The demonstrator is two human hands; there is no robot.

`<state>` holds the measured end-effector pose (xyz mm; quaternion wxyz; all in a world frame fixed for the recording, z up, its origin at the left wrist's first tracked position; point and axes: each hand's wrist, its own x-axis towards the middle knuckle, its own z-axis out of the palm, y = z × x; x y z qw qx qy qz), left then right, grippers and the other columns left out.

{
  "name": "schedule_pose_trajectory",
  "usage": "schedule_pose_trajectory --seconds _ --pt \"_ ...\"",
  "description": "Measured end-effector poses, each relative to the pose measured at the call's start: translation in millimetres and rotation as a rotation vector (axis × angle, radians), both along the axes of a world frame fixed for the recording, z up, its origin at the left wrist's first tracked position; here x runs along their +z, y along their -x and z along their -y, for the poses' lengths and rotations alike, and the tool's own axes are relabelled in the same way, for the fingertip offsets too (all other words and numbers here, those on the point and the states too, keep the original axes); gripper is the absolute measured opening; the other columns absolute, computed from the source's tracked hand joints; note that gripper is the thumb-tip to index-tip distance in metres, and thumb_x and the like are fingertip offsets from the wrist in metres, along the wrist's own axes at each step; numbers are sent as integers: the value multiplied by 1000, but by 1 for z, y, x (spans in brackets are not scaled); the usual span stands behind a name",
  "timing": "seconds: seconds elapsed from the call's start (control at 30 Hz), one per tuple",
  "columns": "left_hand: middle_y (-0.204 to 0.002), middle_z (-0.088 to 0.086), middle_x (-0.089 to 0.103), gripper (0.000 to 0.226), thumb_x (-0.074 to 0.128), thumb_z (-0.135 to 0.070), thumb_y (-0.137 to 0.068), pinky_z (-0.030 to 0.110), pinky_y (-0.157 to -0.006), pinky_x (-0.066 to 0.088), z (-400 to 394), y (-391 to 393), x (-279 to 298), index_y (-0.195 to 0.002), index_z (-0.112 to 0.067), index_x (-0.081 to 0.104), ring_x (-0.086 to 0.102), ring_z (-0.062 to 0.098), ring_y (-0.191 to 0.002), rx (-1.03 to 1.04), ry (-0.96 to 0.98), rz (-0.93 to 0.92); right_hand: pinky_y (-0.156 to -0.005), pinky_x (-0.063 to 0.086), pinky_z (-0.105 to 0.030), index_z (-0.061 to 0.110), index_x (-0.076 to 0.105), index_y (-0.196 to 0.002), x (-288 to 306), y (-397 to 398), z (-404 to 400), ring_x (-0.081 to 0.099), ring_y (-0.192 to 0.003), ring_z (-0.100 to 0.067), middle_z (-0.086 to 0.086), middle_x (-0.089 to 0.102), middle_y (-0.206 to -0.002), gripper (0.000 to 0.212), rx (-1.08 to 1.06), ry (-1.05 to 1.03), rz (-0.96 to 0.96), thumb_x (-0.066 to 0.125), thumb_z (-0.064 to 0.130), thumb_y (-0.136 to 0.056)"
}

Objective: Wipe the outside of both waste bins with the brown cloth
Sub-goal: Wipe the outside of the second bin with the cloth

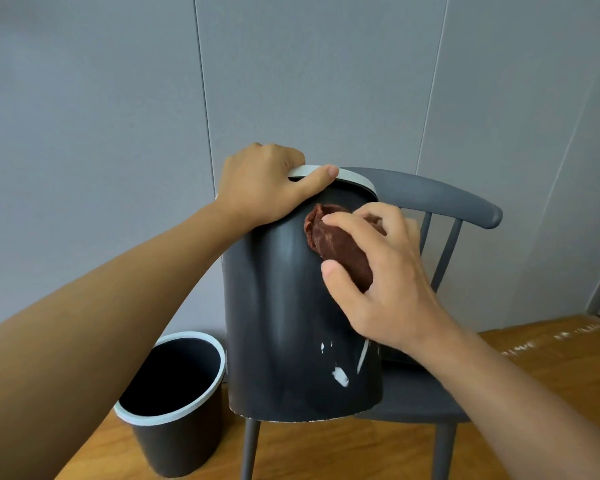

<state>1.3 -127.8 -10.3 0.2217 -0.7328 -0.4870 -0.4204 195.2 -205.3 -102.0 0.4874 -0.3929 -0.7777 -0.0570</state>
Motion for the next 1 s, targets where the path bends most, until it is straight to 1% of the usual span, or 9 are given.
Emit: schedule_pose_trajectory --seconds 0.1,0.2,0.27,0.4,0.5,0.57,0.73,0.87,1.0 --pt "-47 2 35 72 49 -75 -86 33 -52 28 2 4 0 -57 -13 30 37 21 -51 -5 8 17 -101 50 -40 37 50 -143 -3 2 5 47 -121 -21 6 41 -134 49 34 18 24 55 42 -94" --pt "-47 2 31 71 52 -73 -88 33 -52 26 4 5 0 -56 -14 28 34 21 -50 0 17 32 -101 42 -13 31 50 -144 -1 0 6 55 -117 -11 8 54 -130 58 74 -7 -68 73 27 -91" --pt "-46 1 30 72 52 -74 -87 32 -52 25 3 6 -1 -56 -14 27 33 20 -49 4 21 41 -97 38 -5 25 57 -138 10 -5 4 60 -112 -13 6 63 -127 57 23 -74 -165 80 21 -86" --pt "-45 0 30 72 51 -74 -86 32 -52 26 2 7 -1 -54 -15 27 34 20 -48 -5 14 47 -94 46 -34 10 73 -125 19 -8 -10 57 -97 -36 -6 68 -118 42 -114 -416 -15 80 22 -86" --pt "-45 1 30 73 51 -75 -87 32 -52 26 2 6 -1 -55 -15 27 34 21 -49 1 19 39 -93 46 -49 25 72 -134 4 4 -11 49 -103 -30 1 61 -127 46 19 -264 95 67 46 -93" --pt "-45 0 31 73 50 -75 -87 32 -52 25 2 7 -1 -55 -14 28 34 20 -48 4 14 37 -96 44 -47 30 68 -138 0 5 -11 46 -106 -26 5 59 -128 41 90 -203 44 53 42 -101" --pt "-45 0 35 72 50 -77 -86 32 -52 26 2 3 -1 -55 -14 31 38 20 -49 24 20 32 -105 40 -36 29 54 -146 2 6 -12 44 -118 -19 11 50 -134 57 12 -63 -74 54 51 -93" --pt "-45 0 32 72 51 -75 -87 32 -52 25 3 1 -2 -55 -15 28 35 19 -48 -5 7 30 -87 51 -41 19 62 -135 1 15 -8 51 -105 -24 1 51 -119 49 -42 -128 -11 55 46 -94" --pt "-46 1 30 72 51 -74 -88 33 -53 25 3 4 -1 -57 -13 27 33 21 -50 -3 7 24 -72 52 -44 13 72 -113 -1 10 -1 55 -89 -25 -3 56 -102 29 79 -244 204 67 31 -91"
